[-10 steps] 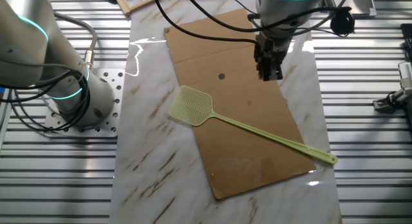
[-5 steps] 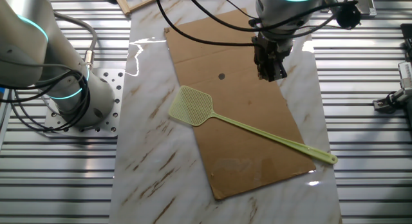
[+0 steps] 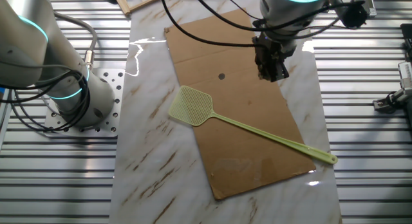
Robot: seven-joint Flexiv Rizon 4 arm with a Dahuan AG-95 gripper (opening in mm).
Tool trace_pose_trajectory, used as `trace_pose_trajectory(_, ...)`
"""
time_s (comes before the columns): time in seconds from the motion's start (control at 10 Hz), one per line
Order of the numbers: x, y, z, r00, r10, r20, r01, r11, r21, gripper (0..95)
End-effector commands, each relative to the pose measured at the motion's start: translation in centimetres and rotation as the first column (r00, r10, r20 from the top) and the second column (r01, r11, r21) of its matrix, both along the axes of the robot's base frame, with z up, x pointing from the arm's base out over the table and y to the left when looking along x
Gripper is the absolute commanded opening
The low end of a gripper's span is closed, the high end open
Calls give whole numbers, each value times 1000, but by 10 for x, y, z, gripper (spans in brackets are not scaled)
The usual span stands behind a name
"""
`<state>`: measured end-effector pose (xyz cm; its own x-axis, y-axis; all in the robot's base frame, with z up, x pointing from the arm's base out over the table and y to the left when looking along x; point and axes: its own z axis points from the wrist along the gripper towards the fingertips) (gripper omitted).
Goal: Swat with a flyswatter
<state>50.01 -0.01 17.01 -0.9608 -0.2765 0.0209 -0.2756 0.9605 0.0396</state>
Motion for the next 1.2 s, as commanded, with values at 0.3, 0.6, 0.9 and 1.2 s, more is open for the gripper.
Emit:
trace_pose_trajectory(0.3, 0, 0, 0, 1000, -13, -14, 14, 999, 45, 0)
trace_pose_trajectory(0.6, 0, 0, 0, 999, 37, -37, -35, 998, 57, 0)
trace_pose_trajectory(0.9, 0, 0, 0, 999, -21, -42, 23, 999, 49, 0)
trace_pose_trajectory(1.2, 0, 0, 0, 998, -32, -47, 35, 998, 52, 0)
